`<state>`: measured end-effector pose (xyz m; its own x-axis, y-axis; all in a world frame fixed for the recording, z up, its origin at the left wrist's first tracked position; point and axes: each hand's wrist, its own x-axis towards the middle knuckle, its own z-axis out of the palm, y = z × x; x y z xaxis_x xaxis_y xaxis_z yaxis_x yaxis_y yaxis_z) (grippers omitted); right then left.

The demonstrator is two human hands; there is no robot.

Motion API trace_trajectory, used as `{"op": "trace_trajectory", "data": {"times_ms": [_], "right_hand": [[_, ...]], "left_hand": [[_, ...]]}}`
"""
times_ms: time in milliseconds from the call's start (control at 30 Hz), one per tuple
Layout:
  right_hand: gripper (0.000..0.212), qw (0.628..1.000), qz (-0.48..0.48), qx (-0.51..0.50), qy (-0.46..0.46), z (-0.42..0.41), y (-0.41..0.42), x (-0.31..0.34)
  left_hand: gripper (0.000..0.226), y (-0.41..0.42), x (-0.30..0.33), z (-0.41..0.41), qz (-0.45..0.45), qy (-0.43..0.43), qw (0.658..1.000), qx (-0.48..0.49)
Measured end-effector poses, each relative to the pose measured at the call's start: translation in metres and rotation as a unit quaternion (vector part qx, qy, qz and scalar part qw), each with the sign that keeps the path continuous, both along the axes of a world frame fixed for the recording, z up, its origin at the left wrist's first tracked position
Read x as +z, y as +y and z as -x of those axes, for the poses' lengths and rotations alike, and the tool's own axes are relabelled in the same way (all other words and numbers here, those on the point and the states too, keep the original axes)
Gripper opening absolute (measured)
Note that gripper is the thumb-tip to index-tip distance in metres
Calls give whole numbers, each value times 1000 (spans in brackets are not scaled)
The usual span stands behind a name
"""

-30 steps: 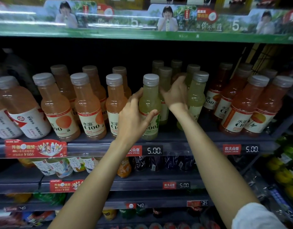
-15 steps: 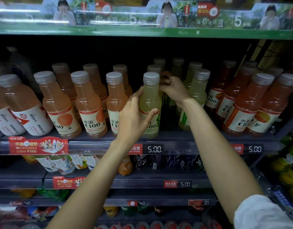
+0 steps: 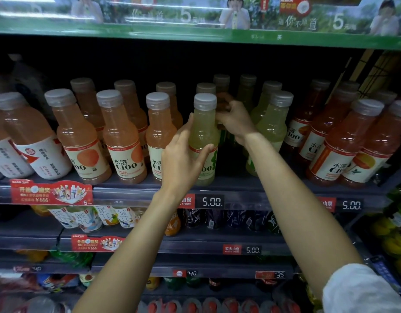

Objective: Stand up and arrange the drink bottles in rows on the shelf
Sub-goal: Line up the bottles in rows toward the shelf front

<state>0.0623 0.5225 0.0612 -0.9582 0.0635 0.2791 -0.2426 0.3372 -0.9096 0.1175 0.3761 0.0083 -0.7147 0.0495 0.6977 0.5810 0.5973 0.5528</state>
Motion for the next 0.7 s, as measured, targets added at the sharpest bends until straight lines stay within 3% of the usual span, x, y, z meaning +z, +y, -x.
{"op": "trace_trajectory", "data": {"times_ms": [434, 501, 601, 701], "right_hand": [[39, 998, -37, -16, 41, -8, 2, -1], [36, 988, -83, -102, 78, -11, 11, -6], [32, 933, -251, -233, 111, -12, 22, -14], [32, 918, -329, -192, 108, -6, 15, -14]], "left_hand": [[74, -1, 0, -2, 48, 8, 999, 12], [75, -1, -1, -3, 53, 10, 998, 14], [76, 0, -3, -5, 43, 10, 999, 11], [76, 1, -1, -3, 34, 12, 999, 10]]}}
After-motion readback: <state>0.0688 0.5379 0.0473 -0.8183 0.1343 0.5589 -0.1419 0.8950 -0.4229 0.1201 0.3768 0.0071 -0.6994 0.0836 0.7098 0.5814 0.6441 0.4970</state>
